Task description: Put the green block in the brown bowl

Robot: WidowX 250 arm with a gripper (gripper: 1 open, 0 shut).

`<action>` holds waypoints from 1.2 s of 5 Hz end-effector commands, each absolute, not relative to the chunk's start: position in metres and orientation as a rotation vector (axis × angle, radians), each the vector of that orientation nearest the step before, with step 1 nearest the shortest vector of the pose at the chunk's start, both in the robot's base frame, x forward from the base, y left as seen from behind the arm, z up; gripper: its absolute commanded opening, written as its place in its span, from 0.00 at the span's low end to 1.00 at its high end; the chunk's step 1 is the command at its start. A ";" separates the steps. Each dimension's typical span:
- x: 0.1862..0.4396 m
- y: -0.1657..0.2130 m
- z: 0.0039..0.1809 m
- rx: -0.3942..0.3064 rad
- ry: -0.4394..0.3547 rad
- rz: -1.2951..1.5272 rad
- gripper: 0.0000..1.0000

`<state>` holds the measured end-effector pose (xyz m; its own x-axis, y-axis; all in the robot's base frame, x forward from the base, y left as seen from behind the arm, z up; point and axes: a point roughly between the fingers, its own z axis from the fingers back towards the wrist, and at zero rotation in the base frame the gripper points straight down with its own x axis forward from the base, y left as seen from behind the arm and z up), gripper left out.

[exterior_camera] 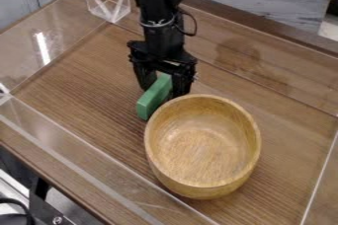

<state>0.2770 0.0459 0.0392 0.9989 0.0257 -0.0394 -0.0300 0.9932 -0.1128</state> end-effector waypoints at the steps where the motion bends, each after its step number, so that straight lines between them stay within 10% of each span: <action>1: 0.288 0.051 0.051 -0.111 -0.011 0.039 1.00; 2: 0.289 0.051 0.046 -0.117 -0.010 0.044 1.00; 3: 0.289 0.051 0.041 -0.122 -0.008 0.048 0.00; 6: 0.272 0.036 0.073 -0.147 0.080 0.065 0.00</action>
